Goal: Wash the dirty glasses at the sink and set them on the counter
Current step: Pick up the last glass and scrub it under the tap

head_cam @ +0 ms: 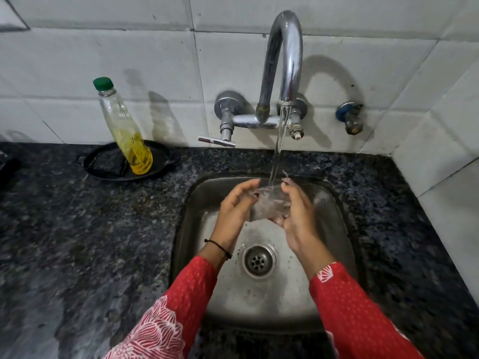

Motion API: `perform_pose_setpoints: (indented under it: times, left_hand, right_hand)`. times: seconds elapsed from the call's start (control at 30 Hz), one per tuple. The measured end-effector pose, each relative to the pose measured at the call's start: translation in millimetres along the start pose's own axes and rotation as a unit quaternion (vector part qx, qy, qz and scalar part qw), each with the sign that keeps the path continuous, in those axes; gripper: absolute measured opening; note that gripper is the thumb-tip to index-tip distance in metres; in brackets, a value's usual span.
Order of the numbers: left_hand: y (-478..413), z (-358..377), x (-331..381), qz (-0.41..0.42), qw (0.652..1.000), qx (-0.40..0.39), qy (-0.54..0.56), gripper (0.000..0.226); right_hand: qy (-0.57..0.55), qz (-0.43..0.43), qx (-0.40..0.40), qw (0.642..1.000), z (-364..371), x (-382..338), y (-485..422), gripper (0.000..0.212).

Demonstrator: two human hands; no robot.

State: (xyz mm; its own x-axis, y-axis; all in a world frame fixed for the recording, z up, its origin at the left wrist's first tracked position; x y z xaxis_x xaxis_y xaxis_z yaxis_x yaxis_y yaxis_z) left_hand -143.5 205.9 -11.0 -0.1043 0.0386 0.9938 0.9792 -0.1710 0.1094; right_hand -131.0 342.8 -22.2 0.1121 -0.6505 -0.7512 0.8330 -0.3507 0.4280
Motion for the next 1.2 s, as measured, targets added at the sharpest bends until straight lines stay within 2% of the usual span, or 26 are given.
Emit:
perform_pose_setpoints:
  times: [0.07, 0.17, 0.3, 0.37, 0.5, 0.63, 0.73, 0.77, 0.83, 0.9, 0.97, 1.0, 1.07, 1.13, 1.2]
  left_hand:
    - [-6, 5, 13, 0.027, 0.998, -0.002, -0.047, 0.029]
    - [-11, 12, 23, 0.043, 0.993, -0.025, -0.105, 0.022]
    - [-14, 2, 14, 0.025, 0.994, 0.037, -0.099, 0.007]
    - [-17, -7, -1, -0.043, 0.995, 0.082, -0.042, 0.011]
    - [-11, -11, -22, -0.152, 0.979, 0.101, 0.090, 0.017]
    - [-17, -16, -18, -0.217, 0.954, 0.128, 0.159, 0.020]
    - [-36, -28, 6, -0.159, 0.961, 0.180, 0.136, 0.037]
    - [-44, -32, 19, -0.127, 0.965, 0.184, 0.133, 0.036]
    - [-60, -43, 46, -0.066, 0.970, 0.216, 0.095, 0.019]
    - [-70, -53, 65, -0.050, 0.962, 0.269, 0.019, 0.023]
    - [-73, -53, 77, 0.002, 0.947, 0.303, -0.110, 0.012]
    - [-73, -49, 83, 0.049, 0.933, 0.302, -0.188, 0.006]
    - [-73, -42, 89, 0.118, 0.905, 0.280, -0.297, 0.013]
    - [-73, -42, 93, 0.135, 0.892, 0.255, -0.347, 0.022]
    - [-68, -43, 94, 0.143, 0.898, 0.232, -0.347, 0.034]
  right_hand:
    - [-0.117, 0.136, 0.025, 0.983, -2, 20, 8, 0.040]
    - [-0.194, 0.198, 0.026, 0.961, -3, 34, 16, 0.048]
    - [-0.198, 0.185, -0.019, 0.963, 2, 32, 17, 0.042]
    - [-0.143, 0.144, -0.012, 0.979, 3, 27, 14, 0.043]
    - [-0.038, 0.083, -0.045, 0.995, 17, 19, 12, 0.053]
    - [0.007, 0.032, -0.084, 0.996, 30, 4, 11, 0.019]
    - [0.082, -0.039, -0.090, 0.992, 39, -12, 6, 0.031]
    - [0.114, -0.059, -0.094, 0.987, 42, -18, 5, 0.037]
    - [0.178, -0.093, -0.104, 0.974, 47, -26, 6, 0.047]
    - [0.229, -0.127, -0.104, 0.959, 50, -33, 8, 0.052]
    - [0.256, -0.158, -0.095, 0.949, 51, -39, 12, 0.052]
    - [0.265, -0.170, -0.095, 0.944, 52, -40, 14, 0.052]
    - [0.284, -0.188, -0.095, 0.935, 52, -43, 17, 0.053]
    - [0.290, -0.196, -0.092, 0.932, 50, -44, 21, 0.056]
    - [0.274, -0.196, -0.087, 0.937, 46, -44, 25, 0.053]
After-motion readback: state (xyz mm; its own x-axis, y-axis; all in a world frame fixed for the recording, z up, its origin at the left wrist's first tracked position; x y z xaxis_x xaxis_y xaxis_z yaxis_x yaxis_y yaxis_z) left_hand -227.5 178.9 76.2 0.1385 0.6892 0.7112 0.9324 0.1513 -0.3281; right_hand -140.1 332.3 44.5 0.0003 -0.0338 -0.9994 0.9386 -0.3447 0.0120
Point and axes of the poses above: each hand's wrist, its own y-axis away from the middle knuckle, its own z-axis out of the palm, x = y × z, the point moved 4 cm from there along -y, towards the middle knuckle, and after that the axes turned 15 degrees about -y, right-handed, at the moved point
